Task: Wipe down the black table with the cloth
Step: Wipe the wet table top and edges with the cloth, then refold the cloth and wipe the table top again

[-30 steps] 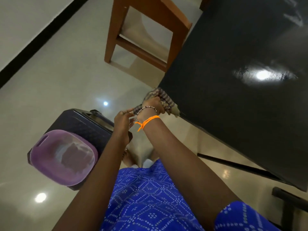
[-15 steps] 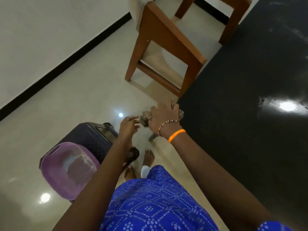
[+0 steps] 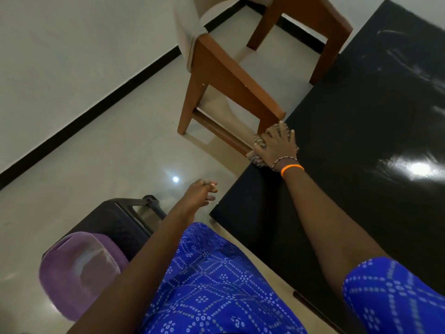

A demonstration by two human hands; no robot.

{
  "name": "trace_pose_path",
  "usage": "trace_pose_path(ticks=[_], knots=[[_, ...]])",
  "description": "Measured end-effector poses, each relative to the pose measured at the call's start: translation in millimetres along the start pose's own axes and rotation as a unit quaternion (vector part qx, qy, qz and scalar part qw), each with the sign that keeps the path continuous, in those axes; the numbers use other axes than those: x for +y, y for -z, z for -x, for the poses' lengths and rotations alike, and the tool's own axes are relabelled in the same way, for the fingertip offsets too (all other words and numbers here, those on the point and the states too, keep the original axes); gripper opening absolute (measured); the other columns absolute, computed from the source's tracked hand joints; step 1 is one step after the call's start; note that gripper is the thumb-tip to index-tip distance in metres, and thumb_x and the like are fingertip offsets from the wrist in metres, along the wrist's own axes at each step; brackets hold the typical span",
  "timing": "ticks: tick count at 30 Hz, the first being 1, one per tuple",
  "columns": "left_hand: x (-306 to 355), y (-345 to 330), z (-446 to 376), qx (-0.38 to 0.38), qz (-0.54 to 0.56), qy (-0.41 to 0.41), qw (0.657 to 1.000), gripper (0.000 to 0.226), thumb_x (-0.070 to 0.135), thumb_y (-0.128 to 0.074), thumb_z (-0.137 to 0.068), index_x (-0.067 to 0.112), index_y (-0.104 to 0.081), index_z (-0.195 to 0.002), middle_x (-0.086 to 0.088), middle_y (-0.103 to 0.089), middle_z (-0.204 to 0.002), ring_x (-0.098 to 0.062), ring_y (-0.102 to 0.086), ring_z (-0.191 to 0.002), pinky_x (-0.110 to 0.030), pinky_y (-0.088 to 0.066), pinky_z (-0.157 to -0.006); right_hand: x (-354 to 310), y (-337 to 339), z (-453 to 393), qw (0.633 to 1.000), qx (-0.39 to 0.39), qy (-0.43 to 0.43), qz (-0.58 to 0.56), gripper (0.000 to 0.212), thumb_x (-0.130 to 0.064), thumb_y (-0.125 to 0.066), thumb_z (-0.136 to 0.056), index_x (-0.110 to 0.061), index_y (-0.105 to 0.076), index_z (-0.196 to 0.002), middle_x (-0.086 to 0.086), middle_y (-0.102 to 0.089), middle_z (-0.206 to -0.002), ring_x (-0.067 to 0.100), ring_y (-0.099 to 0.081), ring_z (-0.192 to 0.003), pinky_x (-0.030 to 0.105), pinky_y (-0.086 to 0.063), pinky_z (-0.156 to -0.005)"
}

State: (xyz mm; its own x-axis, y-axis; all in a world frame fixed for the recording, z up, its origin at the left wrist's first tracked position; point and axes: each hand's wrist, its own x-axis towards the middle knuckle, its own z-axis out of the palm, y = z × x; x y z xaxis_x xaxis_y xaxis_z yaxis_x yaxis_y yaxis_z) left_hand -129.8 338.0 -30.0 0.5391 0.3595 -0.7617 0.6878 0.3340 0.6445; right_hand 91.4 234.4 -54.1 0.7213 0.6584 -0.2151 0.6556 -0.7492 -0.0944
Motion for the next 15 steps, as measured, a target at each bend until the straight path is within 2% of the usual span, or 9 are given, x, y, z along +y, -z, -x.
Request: trace_pose_path(ticks=[4,8,12,15], knots=[[15.3,3.4,-11.9,0.001,0.002,-0.011,1.0,0.033,0.019,-0.036,-0.097,0.01,-0.051,-0.125,-0.01,-0.057,-0.123,-0.02,-0.054,-0.1,-0.031,-0.04,-0.091,-2.8,-1.3,-7.9,0.999,0.031,-0.023,-0.023,0.042,-0.04,-0.046,-0.091,-0.012,-0.058,-0.119,0.009,-0.044,-0.138,0.033,-0.016,-0.143,0.06,-0.004,-0.114],[22.7,3.5,-24.2,-0.018,-0.007,-0.006,1.0,0.033,0.018,-0.035,-0.098,0.01,-0.05,-0.126,-0.01,-0.056,-0.124,-0.021,-0.054,-0.102,-0.032,-0.04,-0.092,-23.0,-11.0,13.3,0.998,0.052,0.018,-0.009,0.038,-0.036,-0.047,-0.088,-0.009,-0.063,-0.11,0.012,-0.054,-0.126,0.029,-0.032,-0.135,0.054,-0.007,-0.116],[30.8,10.1,-40.9,-0.014,0.017,0.014,1.0,0.034,0.017,-0.037,-0.097,0.008,-0.045,-0.129,-0.011,-0.056,-0.123,-0.022,-0.054,-0.1,-0.031,-0.04,-0.089,-53.1,-15.3,34.5,0.998,0.02,0.056,0.001,0.039,-0.042,-0.045,-0.085,-0.013,-0.067,-0.1,0.006,-0.062,-0.112,0.026,-0.045,-0.117,0.05,-0.012,-0.113],[38.5,21.3,-55.2,-0.002,0.037,0.022,0.999,0.033,0.017,-0.039,-0.097,0.008,-0.044,-0.128,-0.01,-0.057,-0.115,-0.021,-0.054,-0.095,-0.03,-0.042,-0.083,-73.9,-15.4,36.4,0.996,-0.025,0.077,0.029,0.042,-0.045,-0.044,-0.084,-0.012,-0.069,-0.086,0.008,-0.067,-0.1,0.026,-0.053,-0.103,0.049,-0.019,-0.106]])
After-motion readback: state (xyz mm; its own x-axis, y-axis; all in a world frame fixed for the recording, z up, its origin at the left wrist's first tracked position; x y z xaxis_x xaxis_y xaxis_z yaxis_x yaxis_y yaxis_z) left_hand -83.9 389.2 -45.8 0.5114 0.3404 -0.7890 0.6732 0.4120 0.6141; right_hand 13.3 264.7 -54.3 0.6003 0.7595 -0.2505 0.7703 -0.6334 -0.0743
